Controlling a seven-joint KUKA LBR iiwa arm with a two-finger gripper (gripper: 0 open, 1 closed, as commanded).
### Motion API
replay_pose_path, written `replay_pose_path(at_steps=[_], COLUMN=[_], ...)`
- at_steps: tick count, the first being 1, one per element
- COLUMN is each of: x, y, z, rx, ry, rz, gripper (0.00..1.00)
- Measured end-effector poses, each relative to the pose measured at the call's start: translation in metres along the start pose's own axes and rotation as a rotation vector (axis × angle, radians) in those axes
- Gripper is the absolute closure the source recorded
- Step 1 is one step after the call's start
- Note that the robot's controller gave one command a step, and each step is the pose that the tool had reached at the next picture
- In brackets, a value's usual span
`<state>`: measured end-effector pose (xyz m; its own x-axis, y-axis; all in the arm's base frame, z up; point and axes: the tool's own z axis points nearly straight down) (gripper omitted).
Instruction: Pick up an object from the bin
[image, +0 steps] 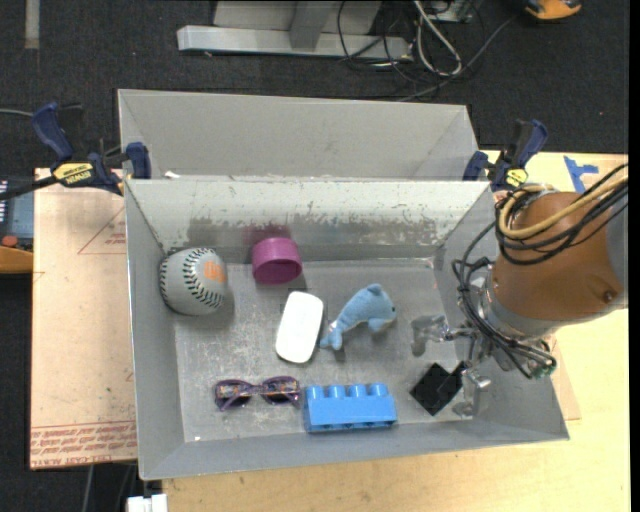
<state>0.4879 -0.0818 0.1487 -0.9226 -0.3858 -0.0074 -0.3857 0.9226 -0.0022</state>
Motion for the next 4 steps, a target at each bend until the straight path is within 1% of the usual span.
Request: replay_pose_path(at_steps=[1, 2, 3, 4], x=[0.004, 0.003, -0.004, -0.004], y=[-0.019, -0.036, -0.032, -0.032], z=[0.019, 0.080, 0.077, 0.077], rx=[-0.006, -0.001, -0.005, -0.005], ry=[0.010, -0.004, 0.003, 0.003], rz=[-0.061, -0.263, -0.307, -0.307], gripper=[0.00, 0.00, 1.00, 1.00])
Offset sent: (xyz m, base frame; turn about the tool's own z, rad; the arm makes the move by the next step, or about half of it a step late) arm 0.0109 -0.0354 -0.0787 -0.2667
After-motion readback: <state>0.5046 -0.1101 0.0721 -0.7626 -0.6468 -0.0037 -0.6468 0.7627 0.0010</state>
